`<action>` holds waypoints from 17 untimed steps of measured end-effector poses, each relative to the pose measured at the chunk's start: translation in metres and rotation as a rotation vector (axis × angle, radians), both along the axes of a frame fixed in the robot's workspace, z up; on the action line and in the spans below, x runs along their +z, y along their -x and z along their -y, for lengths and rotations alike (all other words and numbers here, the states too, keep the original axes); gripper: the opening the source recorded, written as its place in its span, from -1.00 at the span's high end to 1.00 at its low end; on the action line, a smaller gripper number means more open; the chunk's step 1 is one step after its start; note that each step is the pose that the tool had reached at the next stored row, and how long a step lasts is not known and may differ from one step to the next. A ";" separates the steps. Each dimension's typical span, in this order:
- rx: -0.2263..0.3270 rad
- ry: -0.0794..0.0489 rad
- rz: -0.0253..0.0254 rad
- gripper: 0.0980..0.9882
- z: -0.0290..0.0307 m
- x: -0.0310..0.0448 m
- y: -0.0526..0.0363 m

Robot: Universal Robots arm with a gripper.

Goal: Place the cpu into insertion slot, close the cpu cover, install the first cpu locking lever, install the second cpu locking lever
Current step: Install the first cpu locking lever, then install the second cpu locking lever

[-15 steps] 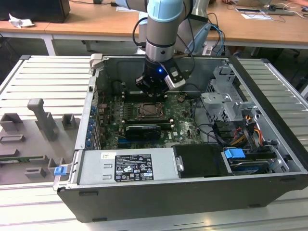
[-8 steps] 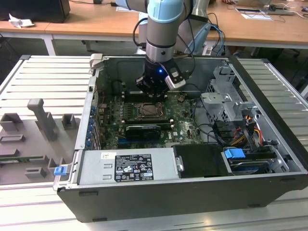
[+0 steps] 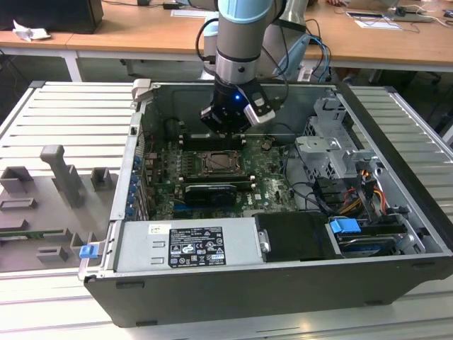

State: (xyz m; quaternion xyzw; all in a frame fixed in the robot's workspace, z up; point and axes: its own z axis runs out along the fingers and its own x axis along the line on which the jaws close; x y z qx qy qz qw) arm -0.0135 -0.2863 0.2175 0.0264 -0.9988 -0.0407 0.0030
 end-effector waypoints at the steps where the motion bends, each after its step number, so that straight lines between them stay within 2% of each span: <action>1: 0.000 0.000 0.0001 0.98 0.0009 -0.0001 0.0000; 17: 0.000 0.000 0.0001 0.98 0.0077 -0.0001 0.0000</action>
